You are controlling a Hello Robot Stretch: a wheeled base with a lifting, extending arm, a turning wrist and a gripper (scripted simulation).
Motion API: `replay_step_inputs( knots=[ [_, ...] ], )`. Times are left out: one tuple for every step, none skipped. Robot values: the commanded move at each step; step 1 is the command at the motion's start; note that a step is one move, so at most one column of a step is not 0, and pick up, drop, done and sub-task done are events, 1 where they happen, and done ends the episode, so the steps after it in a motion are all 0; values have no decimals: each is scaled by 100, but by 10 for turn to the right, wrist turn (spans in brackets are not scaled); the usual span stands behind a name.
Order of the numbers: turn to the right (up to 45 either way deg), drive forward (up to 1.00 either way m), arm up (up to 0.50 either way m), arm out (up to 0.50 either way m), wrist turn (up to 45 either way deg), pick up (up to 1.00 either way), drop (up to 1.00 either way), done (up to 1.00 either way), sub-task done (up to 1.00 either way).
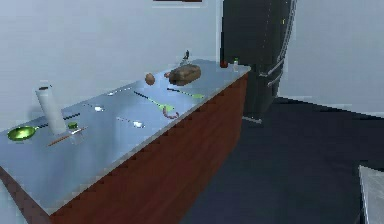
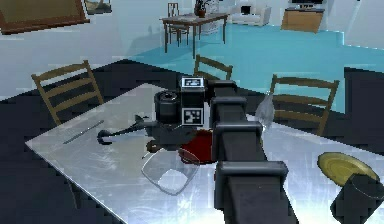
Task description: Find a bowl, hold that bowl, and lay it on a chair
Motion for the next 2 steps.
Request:
replay_step_inputs(
  knots=[
    [0, 0, 0, 0, 330, 0, 0, 0, 0],
    [0, 0, -30, 0, 0, 0, 0, 0, 0]
  ],
)
